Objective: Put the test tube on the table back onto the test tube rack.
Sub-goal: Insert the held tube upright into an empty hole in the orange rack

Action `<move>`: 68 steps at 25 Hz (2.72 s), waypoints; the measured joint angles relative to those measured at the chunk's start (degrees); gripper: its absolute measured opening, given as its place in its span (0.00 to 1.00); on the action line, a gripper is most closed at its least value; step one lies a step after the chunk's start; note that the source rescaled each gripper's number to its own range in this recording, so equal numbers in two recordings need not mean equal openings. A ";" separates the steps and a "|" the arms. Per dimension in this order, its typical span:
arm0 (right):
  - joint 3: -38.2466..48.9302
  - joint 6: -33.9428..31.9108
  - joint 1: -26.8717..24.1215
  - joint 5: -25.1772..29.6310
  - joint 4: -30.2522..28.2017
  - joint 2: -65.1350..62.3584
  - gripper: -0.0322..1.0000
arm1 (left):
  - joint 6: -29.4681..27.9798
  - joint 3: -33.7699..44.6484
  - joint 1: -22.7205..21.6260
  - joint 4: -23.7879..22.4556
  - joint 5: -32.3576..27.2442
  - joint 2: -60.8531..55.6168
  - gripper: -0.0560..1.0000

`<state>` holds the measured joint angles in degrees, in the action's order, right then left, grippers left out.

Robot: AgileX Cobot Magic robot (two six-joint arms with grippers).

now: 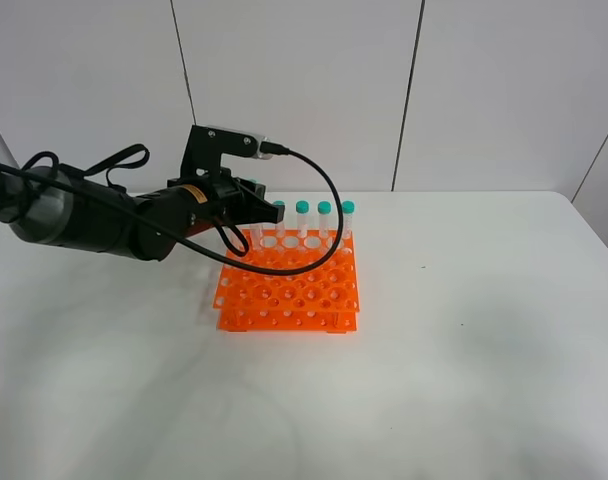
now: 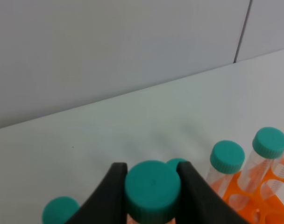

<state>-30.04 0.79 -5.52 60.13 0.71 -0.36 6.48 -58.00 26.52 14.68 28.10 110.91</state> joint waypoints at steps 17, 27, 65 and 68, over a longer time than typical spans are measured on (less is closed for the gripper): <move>0.00 0.00 0.00 0.00 0.02 0.00 0.85 | -3.00 0.00 0.00 -0.31 1.63 -0.01 0.05; 0.00 0.00 0.00 0.00 0.02 0.00 0.85 | -2.76 0.00 0.00 -1.29 1.52 -0.01 0.05; 0.00 0.00 0.00 0.00 0.06 0.00 0.85 | -2.76 0.05 -0.65 -1.34 1.07 2.86 0.05; 0.00 0.00 0.00 0.00 0.06 0.00 0.85 | -2.81 0.05 -0.65 -1.34 1.70 3.80 0.05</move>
<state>-30.04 0.79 -5.52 60.13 0.78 -0.36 3.67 -57.95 25.87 13.34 29.80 114.71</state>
